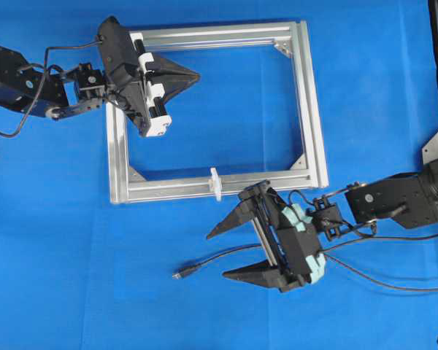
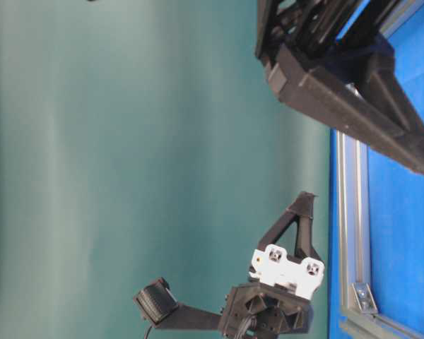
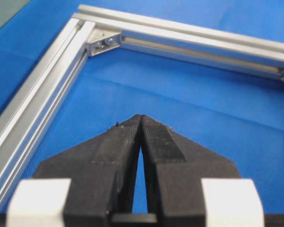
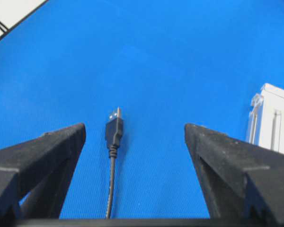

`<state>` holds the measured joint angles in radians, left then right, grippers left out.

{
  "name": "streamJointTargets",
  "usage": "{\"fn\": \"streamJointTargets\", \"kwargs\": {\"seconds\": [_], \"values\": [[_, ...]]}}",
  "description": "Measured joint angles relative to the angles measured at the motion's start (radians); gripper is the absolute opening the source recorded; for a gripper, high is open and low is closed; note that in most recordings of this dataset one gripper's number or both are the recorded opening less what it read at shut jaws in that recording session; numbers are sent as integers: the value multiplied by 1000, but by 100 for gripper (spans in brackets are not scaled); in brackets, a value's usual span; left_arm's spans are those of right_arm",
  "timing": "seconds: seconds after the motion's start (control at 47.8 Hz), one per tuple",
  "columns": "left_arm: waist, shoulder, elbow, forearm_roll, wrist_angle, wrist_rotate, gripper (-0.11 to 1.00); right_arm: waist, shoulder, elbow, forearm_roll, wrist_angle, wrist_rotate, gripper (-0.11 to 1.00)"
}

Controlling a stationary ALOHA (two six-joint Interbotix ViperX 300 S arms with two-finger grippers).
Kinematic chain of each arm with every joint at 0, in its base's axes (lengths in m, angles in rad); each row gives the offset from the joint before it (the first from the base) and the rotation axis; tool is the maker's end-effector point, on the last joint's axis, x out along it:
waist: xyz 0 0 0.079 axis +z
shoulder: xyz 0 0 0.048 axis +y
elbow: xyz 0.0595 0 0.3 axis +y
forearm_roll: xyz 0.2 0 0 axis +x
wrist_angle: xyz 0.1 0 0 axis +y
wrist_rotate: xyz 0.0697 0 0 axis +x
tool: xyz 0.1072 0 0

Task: Insert the wire through the string loop located in the center.
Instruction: 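Lower the right gripper and close it on the cable near the plug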

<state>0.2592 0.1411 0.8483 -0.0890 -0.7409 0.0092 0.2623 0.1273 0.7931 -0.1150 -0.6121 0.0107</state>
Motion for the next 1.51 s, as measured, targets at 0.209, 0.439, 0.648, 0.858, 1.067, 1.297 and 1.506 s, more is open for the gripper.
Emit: {"fn": "streamJointTargets", "kwargs": {"seconds": [0.209, 0.439, 0.648, 0.858, 1.067, 1.297, 1.506], "values": [[2, 0, 2, -2, 0, -2, 0, 2, 80, -35, 5, 8, 32, 88], [3, 0, 5, 0, 0, 2, 0, 2, 173, -64, 5, 9, 72, 87], [3, 0, 6, 0, 0, 2, 0, 2, 213, -74, 8, 9, 80, 84], [3, 0, 6, 0, 0, 2, 0, -5, 221, -75, 12, 11, 78, 81], [3, 0, 8, 0, 0, 2, 0, -6, 221, -75, 12, 14, 80, 75], [3, 0, 8, 0, 0, 2, 0, -9, 221, -75, 12, 14, 80, 35], [3, 0, 8, 0, 0, 2, 0, -9, 222, -75, 9, 14, 78, -2]]}}
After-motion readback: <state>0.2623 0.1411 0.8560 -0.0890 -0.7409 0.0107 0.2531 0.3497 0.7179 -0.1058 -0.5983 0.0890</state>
